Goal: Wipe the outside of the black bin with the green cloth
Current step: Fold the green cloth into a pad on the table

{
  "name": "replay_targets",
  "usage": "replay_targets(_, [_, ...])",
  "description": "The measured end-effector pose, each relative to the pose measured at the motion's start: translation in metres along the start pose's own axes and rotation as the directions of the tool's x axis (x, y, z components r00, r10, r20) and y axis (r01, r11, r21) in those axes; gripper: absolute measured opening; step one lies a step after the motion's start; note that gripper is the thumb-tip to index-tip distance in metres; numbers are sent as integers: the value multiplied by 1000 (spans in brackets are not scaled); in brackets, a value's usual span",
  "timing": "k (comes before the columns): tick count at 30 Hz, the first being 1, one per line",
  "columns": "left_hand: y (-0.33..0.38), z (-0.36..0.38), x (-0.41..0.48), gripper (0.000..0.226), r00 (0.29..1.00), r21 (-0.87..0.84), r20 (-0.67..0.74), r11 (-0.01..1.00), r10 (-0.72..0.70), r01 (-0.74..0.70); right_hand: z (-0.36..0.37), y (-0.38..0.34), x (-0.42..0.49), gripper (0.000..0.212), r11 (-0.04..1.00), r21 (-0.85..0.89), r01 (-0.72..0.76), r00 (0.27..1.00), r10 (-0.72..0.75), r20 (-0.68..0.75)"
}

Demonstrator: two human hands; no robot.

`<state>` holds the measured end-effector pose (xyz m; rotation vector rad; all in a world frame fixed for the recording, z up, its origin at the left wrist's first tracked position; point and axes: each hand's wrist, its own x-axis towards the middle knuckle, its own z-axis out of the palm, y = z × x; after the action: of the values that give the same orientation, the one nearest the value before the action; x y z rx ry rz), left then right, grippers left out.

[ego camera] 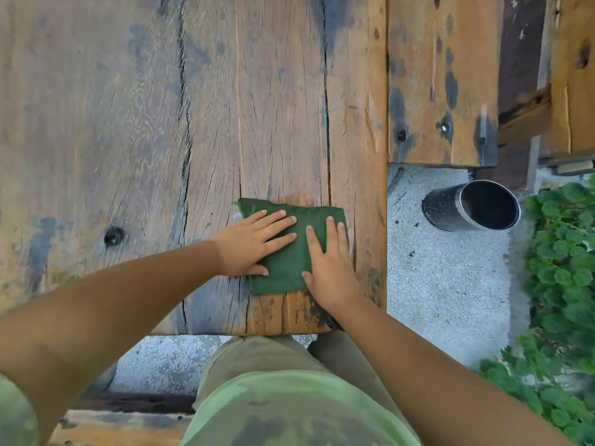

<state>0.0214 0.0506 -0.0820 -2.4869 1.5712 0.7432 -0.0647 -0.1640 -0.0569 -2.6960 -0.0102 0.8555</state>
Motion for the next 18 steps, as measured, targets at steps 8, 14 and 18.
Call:
replay_targets(8, [32,9,-4,102,982,-121,-50,977,-180,173,-6,24,20,109,992,-58,116,991,-112,73])
replay_targets(14, [72,13,6,103,913,-256,-74,893,-401,371,-33,57,57,115,920,-116,374,920,-351,175])
replay_targets(18, [98,15,21,100,835,-333,-52,798,-548,503,-55,69,86,117,825,-193,532,838,-478,264])
